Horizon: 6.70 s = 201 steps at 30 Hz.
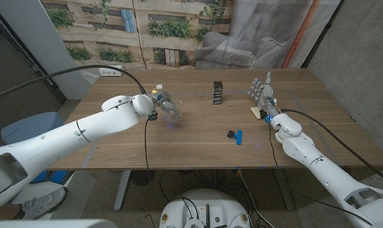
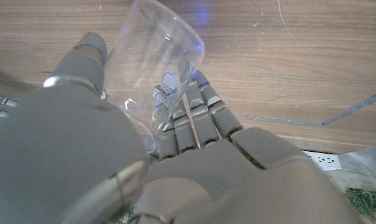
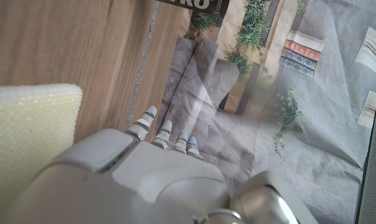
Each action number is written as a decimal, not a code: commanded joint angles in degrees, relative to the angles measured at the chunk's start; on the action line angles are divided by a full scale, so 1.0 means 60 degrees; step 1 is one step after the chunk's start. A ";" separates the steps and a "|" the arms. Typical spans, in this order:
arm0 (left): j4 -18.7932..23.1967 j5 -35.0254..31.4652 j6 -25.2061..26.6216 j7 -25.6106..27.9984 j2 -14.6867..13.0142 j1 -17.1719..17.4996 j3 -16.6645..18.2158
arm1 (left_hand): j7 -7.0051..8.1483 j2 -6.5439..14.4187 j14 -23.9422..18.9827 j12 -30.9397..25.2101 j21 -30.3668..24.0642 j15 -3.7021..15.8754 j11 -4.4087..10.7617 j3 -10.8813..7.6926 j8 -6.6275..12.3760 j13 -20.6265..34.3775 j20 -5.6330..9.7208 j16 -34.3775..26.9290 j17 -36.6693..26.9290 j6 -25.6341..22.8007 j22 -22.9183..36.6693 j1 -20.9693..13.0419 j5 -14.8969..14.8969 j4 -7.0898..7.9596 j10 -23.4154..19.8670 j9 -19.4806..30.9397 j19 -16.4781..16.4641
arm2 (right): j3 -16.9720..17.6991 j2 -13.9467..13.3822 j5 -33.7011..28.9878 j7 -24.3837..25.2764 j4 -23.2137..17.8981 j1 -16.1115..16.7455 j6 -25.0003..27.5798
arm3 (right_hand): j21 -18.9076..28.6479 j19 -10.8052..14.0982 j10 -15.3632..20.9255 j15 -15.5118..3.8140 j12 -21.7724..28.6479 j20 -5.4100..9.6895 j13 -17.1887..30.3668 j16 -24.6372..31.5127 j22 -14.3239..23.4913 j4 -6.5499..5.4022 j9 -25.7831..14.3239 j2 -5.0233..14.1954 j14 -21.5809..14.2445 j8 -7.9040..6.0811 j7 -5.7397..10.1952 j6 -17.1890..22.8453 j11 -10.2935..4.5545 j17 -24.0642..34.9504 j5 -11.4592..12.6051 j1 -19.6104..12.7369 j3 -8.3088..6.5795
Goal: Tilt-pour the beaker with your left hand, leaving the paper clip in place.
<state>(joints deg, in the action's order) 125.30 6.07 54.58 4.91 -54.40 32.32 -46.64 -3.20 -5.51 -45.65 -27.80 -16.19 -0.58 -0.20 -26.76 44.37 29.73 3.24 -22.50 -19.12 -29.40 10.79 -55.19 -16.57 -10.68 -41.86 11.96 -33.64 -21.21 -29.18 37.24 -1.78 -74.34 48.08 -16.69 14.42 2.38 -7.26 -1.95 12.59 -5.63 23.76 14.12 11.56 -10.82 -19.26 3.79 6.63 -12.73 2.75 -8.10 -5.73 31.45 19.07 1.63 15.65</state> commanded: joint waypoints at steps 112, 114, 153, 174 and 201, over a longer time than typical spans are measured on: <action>-0.7798 -0.2487 -1.0979 0.2404 0.4147 0.2260 0.1237 | 0.1064 0.1952 0.3603 0.2133 0.0921 0.1283 0.1936 -0.0162 -0.0214 -0.0718 -0.0534 0.1837 0.1502 -0.0877 -0.0164 0.1837 0.0543 0.0206 -0.0828 -0.0213 0.4855 | 0.0000 -0.0002 0.0001 0.0003 -0.0008 0.0001 0.0007 | 0.0068 0.0009 -0.0088 -0.0204 0.0059 -0.0061 0.0048 0.0028 0.0044 0.0003 -0.0015 0.0819 0.0035 -0.0053 0.0007 -0.0052 0.0026 0.0055 0.0058 -0.0062 0.0067; -0.7790 -0.2514 -1.0951 0.2439 0.4149 0.2250 0.1221 | 0.1088 0.1959 0.3555 0.2153 0.0905 0.1329 0.1948 -0.0165 -0.0258 -0.0704 -0.0511 0.1814 0.1491 -0.0858 -0.0163 0.1889 0.0542 0.0218 -0.0787 -0.0214 0.4827 | 0.0000 -0.0002 0.0001 0.0004 -0.0009 0.0001 0.0007 | 0.0068 0.0009 -0.0088 -0.0204 0.0059 -0.0061 0.0048 0.0028 0.0044 0.0003 -0.0015 0.0819 0.0035 -0.0053 0.0007 -0.0052 0.0026 0.0055 0.0058 -0.0062 0.0067; -0.7604 -0.2212 -1.0653 0.2067 0.3824 0.2256 0.1254 | 0.1428 0.1049 0.4297 0.2780 0.0882 0.0846 0.1256 0.0206 -0.2524 -0.1170 -0.0763 0.2014 0.1468 0.1038 -0.0142 0.2418 0.0615 0.0089 0.1705 -0.0297 0.4765 | -0.0002 0.0005 -0.0002 -0.0006 0.0015 -0.0005 -0.0008 | 0.0068 0.0009 -0.0088 -0.0204 0.0059 -0.0061 0.0048 0.0028 0.0044 0.0003 -0.0015 0.0819 0.0035 -0.0053 0.0007 -0.0052 0.0026 0.0055 0.0058 -0.0062 0.0067; -0.7545 -0.2187 -1.0697 0.1510 0.3591 0.2105 0.1181 | 0.1371 0.0409 0.5162 0.2849 0.0943 0.0638 0.0985 0.0450 -0.3524 -0.1647 -0.0715 0.2054 0.1478 0.1689 -0.0151 0.2607 0.0642 0.0124 0.2917 -0.0284 0.5165 | -0.0002 0.0005 -0.0002 -0.0005 0.0014 -0.0004 -0.0009 | 0.0068 0.0009 -0.0088 -0.0204 0.0059 -0.0061 0.0048 0.0028 0.0044 0.0003 -0.0015 0.0819 0.0035 -0.0053 0.0007 -0.0052 0.0026 0.0055 0.0058 -0.0062 0.0067; -0.7740 -0.1806 -1.0855 0.0624 0.3231 0.1895 0.1266 | 0.0613 -0.0392 0.6940 0.2934 0.0990 0.0101 0.0399 0.0759 -0.4901 -0.2335 -0.0822 0.2118 0.1484 0.3402 -0.0158 0.2956 0.0747 0.0198 0.4922 -0.0281 0.6009 | -0.0001 0.0003 0.0000 -0.0006 0.0012 -0.0003 -0.0007 | 0.0068 0.0009 -0.0088 -0.0204 0.0059 -0.0061 0.0048 0.0028 0.0044 0.0003 -0.0015 0.0819 0.0035 -0.0053 0.0007 -0.0052 0.0026 0.0055 0.0058 -0.0062 0.0067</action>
<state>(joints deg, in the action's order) 79.92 -5.89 -9.70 10.95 -34.17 44.40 -39.32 0.70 -7.02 -4.87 -10.37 -10.38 0.20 2.37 -22.61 15.28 15.93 -1.67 -9.92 -10.14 -9.49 9.74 -37.72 -12.41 -9.55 -13.19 10.14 1.62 -21.22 -29.17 37.22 -1.82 -74.26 48.06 -16.74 14.42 2.39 -7.26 -1.94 12.59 -5.63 23.77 14.12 11.56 -10.82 -19.26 3.79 6.63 -12.72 2.75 -8.10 -5.73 31.45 19.07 1.63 15.65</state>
